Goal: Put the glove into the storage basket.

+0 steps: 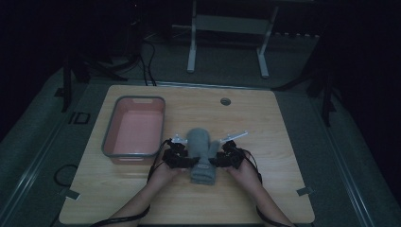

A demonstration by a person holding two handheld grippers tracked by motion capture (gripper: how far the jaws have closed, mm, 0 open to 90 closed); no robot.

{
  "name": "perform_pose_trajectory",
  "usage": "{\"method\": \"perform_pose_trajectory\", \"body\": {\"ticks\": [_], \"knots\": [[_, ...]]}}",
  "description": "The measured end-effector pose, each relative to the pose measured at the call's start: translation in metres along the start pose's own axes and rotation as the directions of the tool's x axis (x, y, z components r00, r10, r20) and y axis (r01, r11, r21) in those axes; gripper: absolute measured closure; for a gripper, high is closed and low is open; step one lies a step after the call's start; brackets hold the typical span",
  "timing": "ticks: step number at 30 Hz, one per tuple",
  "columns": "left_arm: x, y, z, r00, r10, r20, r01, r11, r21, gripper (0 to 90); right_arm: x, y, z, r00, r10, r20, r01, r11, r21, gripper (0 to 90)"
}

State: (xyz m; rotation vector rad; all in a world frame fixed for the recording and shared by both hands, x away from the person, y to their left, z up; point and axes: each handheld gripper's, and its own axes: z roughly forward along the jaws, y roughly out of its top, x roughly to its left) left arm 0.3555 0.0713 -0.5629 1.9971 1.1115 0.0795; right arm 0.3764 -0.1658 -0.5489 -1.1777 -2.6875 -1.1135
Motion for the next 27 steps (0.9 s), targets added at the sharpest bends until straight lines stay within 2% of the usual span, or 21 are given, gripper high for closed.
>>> {"method": "perform_pose_trajectory", "body": {"ticks": [3,4,7,10,14,21,27], "knots": [[0.0,0.0,0.003,0.9993,0.012,0.036,-0.011,0.9999,-0.001,47.4,0.003,0.001,0.001,0.9995,-0.026,-0.015,0.026,1.0,0.005,63.9],[0.001,0.001,0.004,0.9981,0.007,0.061,-0.007,1.0,0.002,52.7,0.003,0.002,0.001,0.9993,-0.032,-0.017,0.032,0.999,0.006,67.2],[0.0,0.004,0.005,0.9963,0.022,0.083,-0.023,0.9997,0.012,68.4,0.01,0.004,0.0,0.9968,-0.079,0.014,0.078,0.997,0.016,74.9],[-0.001,0.006,0.004,0.9958,0.014,0.091,-0.016,0.9996,0.024,76.2,0.015,0.003,-0.001,0.9926,-0.111,0.049,0.111,0.994,0.01,78.4],[-0.003,0.008,0.001,0.9958,0.015,0.091,-0.017,0.9997,0.02,79.1,0.021,0.0,-0.004,0.9857,-0.147,0.083,0.149,0.989,-0.022,80.7],[-0.013,0.017,-0.013,0.9949,0.041,0.092,-0.04,0.9991,-0.016,80.6,0.026,0.002,-0.017,0.9859,-0.148,0.078,0.153,0.986,-0.07,81.9],[-0.024,0.029,-0.031,0.9925,0.065,0.104,-0.059,0.9966,-0.057,80.7,0.033,0.01,-0.036,0.9837,-0.157,0.087,0.167,0.979,-0.116,82.1]]}}
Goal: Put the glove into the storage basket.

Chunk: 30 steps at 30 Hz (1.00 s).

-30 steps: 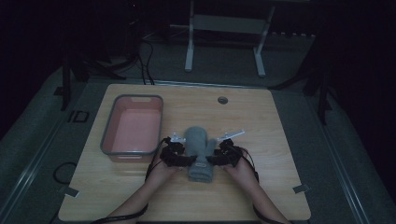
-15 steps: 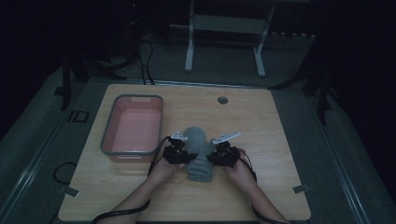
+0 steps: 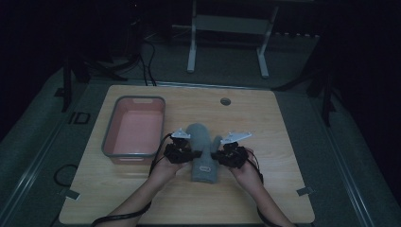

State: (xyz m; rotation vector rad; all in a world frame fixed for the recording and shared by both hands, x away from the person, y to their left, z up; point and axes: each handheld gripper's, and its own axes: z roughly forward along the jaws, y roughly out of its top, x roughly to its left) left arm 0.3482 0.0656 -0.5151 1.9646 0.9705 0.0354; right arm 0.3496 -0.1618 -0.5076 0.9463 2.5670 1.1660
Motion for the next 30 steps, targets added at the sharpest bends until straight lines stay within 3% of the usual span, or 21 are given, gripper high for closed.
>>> {"method": "perform_pose_trajectory", "body": {"ticks": [8,17,24,30], "knots": [[-0.006,0.02,-0.021,0.9993,0.037,-0.001,-0.037,0.9991,-0.021,80.6,0.005,0.02,-0.019,0.9999,-0.015,0.002,0.015,0.999,-0.048,82.1],[-0.003,0.04,-0.047,0.9976,0.063,-0.027,-0.064,0.9969,-0.046,80.6,0.013,0.05,-0.027,0.9989,-0.045,0.013,0.046,0.996,-0.073,82.1],[0.008,0.056,-0.073,0.9956,0.076,-0.055,-0.079,0.9953,-0.057,80.6,0.019,0.08,-0.027,0.998,-0.063,0.004,0.063,0.993,-0.103,82.1],[0.023,0.065,-0.095,0.995,0.058,-0.081,-0.064,0.9951,-0.076,80.6,0.025,0.108,-0.019,0.9974,-0.072,-0.008,0.071,0.99,-0.119,82.1]]}}
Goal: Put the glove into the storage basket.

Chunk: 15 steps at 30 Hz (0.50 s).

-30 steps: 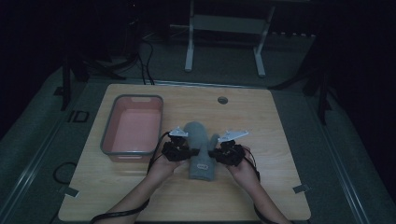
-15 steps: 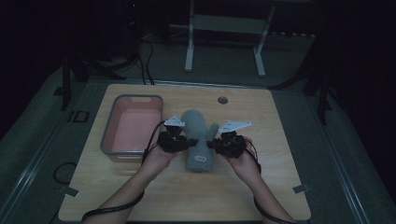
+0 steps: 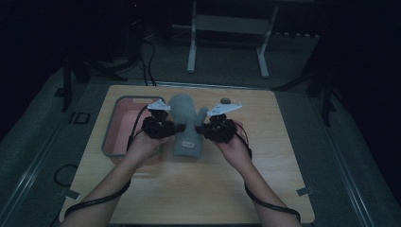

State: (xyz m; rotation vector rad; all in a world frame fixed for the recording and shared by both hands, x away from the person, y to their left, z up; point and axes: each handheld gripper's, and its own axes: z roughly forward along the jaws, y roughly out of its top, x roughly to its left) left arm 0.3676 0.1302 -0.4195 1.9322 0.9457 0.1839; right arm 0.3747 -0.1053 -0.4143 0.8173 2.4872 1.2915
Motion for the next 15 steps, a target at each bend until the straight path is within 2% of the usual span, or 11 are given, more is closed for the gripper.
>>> {"method": "perform_pose_trajectory", "body": {"ticks": [9,13,14,15], "knots": [[0.026,0.005,-0.037,0.9981,0.005,-0.062,-0.007,0.9996,-0.029,80.5,0.014,0.041,0.025,0.9992,-0.034,-0.022,0.034,0.999,-0.015,82.1],[0.041,0.005,-0.056,0.996,-0.008,-0.089,0.005,0.9995,-0.032,80.5,0.023,0.059,0.04,0.9982,-0.045,-0.039,0.044,0.999,-0.016,82.0],[0.041,0.005,-0.056,0.996,-0.008,-0.089,0.005,0.9995,-0.032,80.5,0.023,0.059,0.04,0.9982,-0.045,-0.039,0.044,0.999,-0.016,82.0],[0.049,0.006,-0.066,0.9943,-0.02,-0.105,0.016,0.9994,-0.032,80.5,0.025,0.064,0.044,0.9979,-0.046,-0.045,0.045,0.999,-0.018,82.0]]}}
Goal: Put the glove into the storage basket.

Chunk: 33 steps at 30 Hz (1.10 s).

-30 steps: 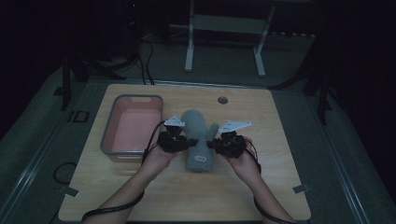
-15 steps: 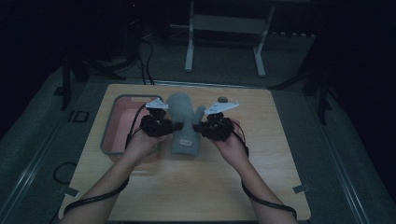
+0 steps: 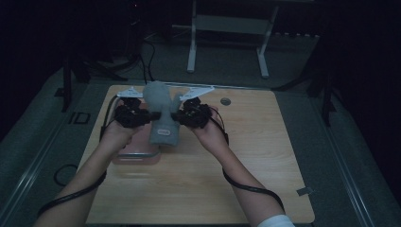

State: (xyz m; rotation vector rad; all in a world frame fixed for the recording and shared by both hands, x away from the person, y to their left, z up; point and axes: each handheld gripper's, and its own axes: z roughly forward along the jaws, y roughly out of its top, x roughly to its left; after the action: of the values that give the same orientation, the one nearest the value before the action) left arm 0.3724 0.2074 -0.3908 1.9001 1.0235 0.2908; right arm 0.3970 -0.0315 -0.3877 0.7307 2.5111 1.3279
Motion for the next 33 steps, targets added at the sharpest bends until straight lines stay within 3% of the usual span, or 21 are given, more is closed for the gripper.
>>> {"method": "perform_pose_trajectory", "body": {"ticks": [5,10,17,21,24,30,33], "knots": [[0.023,-0.003,-0.018,0.9989,-0.02,-0.043,0.02,0.9998,0.007,80.4,0.011,0.024,0.028,0.9996,-0.007,-0.028,0.007,1.0,-0.002,82.0],[0.045,-0.017,-0.021,0.9955,-0.066,-0.068,0.067,0.9976,0.015,80.5,0.017,0.033,0.058,0.9989,-0.001,-0.046,0.002,1.0,0.02,82.0],[0.066,-0.046,-0.002,0.9911,-0.11,-0.075,0.115,0.991,0.069,80.4,0.017,0.018,0.096,0.9981,0.026,-0.056,-0.021,0.995,0.095,82.0],[0.074,-0.059,0.013,0.9868,-0.12,-0.108,0.132,0.985,0.111,80.3,0.015,0.006,0.117,0.9974,0.053,-0.049,-0.046,0.989,0.143,82.0],[0.076,-0.066,0.025,0.9845,-0.114,-0.134,0.135,0.9778,0.161,80.3,0.014,-0.002,0.13,0.998,0.054,-0.033,-0.047,0.98,0.195,81.9],[0.08,-0.07,0.046,0.9814,-0.083,-0.173,0.128,0.9546,0.269,80.1,0.012,-0.015,0.149,0.998,0.063,-0.006,-0.059,0.962,0.267,81.7],[0.083,-0.07,0.053,0.9792,-0.091,-0.181,0.144,0.9422,0.303,80.1,0.012,-0.017,0.155,0.9978,0.065,0.008,-0.065,0.953,0.295,79.4]]}}
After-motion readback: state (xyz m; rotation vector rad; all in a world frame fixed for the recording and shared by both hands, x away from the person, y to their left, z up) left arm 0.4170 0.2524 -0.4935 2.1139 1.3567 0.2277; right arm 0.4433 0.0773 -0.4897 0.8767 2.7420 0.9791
